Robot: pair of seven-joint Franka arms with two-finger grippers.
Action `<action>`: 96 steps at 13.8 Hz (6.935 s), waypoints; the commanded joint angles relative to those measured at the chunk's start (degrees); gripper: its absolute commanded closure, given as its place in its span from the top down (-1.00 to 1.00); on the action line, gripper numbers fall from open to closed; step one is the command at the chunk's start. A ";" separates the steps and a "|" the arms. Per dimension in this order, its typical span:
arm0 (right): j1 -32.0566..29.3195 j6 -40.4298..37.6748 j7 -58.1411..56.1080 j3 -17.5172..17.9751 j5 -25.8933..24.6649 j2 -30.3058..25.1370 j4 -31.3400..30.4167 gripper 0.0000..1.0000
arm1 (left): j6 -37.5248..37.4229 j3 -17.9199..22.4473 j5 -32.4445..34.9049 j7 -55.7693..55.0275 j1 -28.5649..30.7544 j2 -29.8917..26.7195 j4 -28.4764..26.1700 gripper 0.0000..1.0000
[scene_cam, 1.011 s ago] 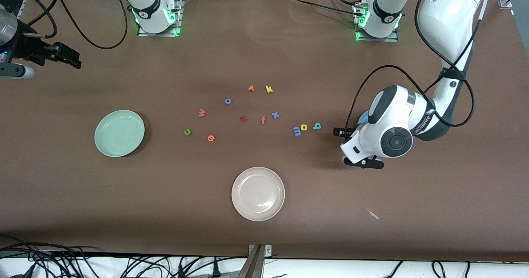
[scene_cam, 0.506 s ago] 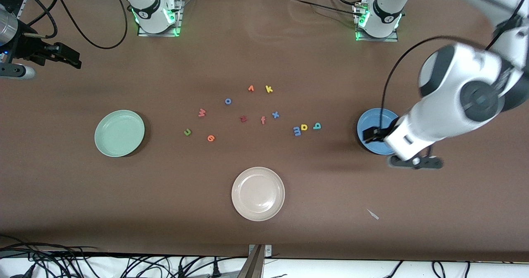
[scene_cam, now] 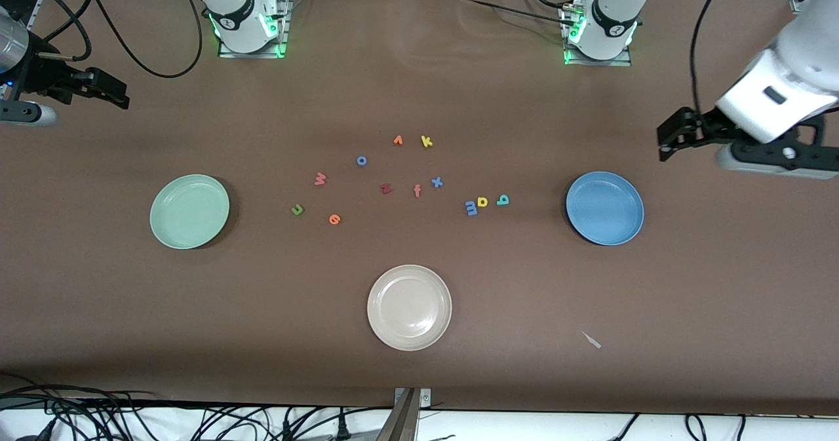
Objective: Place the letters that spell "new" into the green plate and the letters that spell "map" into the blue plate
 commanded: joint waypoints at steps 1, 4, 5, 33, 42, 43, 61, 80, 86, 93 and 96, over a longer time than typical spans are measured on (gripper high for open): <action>-0.11 -0.40 -0.73 -0.18 0.92 -0.44 -0.11 1.00 | 2.95 -0.44 -4.22 1.53 3.47 -5.89 -8.74 1.00; -0.11 -0.48 -0.73 -0.09 0.92 -0.44 -0.11 1.00 | 12.28 -0.61 -4.68 1.54 3.49 -13.54 -20.98 1.00; -0.11 -0.48 -0.73 -0.09 0.92 -0.44 -0.11 1.00 | 11.94 -0.62 -4.68 1.62 3.23 -13.21 -19.69 1.00; -0.11 -0.84 -0.64 -0.09 0.92 -0.44 -0.11 1.00 | 3.50 -0.70 -4.51 2.06 2.87 -10.74 -15.10 1.00; -0.11 -0.92 -0.64 -0.09 0.92 -0.52 -0.11 1.00 | 3.50 -0.70 -4.33 2.06 2.87 -10.74 -15.10 1.00; -0.11 -0.92 -0.64 -0.09 0.92 -0.52 -0.11 1.00 | 3.50 -0.70 -4.33 2.06 2.79 -10.74 -15.10 1.00; -0.11 -0.75 -0.64 -0.09 0.92 -0.52 -0.03 1.00 | 3.41 -1.05 -4.33 2.06 2.87 -10.74 -15.10 1.00; -0.11 -0.84 -0.11 0.09 0.92 -0.61 -0.03 1.00 | 3.32 -1.14 -4.33 2.06 2.87 -10.74 -15.10 1.00; 0.15 0.74 -0.64 0.70 0.92 0.26 0.59 1.00 | 3.32 -1.14 -4.33 2.06 2.78 -10.74 -15.10 1.00; 1.73 -0.74 0.14 0.97 1.01 9.92 1.38 1.00 | 3.32 -1.14 -4.33 2.06 2.79 -10.74 -15.10 1.00; 1.82 -0.92 -0.03 0.97 1.01 10.20 1.03 1.00 | 3.23 -1.14 -4.33 2.15 2.87 -10.74 -15.10 1.00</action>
